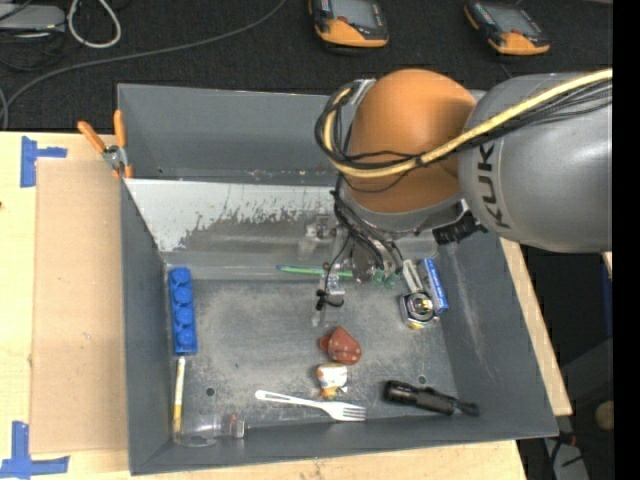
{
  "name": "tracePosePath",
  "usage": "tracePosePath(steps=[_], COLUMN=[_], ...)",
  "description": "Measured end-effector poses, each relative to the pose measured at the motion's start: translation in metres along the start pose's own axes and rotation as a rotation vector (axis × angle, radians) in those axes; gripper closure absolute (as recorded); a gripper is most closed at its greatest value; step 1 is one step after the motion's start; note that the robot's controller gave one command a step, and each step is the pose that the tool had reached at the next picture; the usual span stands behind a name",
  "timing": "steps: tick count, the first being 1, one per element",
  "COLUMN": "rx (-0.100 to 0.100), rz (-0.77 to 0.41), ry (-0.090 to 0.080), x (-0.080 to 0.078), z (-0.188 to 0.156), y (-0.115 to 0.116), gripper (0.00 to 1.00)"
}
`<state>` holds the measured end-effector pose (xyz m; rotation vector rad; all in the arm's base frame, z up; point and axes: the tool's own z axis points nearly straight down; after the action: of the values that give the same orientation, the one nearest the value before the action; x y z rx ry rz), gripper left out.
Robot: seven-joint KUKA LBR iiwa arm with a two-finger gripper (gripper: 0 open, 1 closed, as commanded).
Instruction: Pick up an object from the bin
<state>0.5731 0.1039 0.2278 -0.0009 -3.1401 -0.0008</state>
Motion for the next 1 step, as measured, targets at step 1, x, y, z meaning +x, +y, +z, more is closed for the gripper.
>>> tracePosePath(steps=[1], rx=[-0.001], rz=[-0.045], ry=[-0.002], x=[-0.0001], z=[0.0745], y=[-0.0412], gripper=[0.0])
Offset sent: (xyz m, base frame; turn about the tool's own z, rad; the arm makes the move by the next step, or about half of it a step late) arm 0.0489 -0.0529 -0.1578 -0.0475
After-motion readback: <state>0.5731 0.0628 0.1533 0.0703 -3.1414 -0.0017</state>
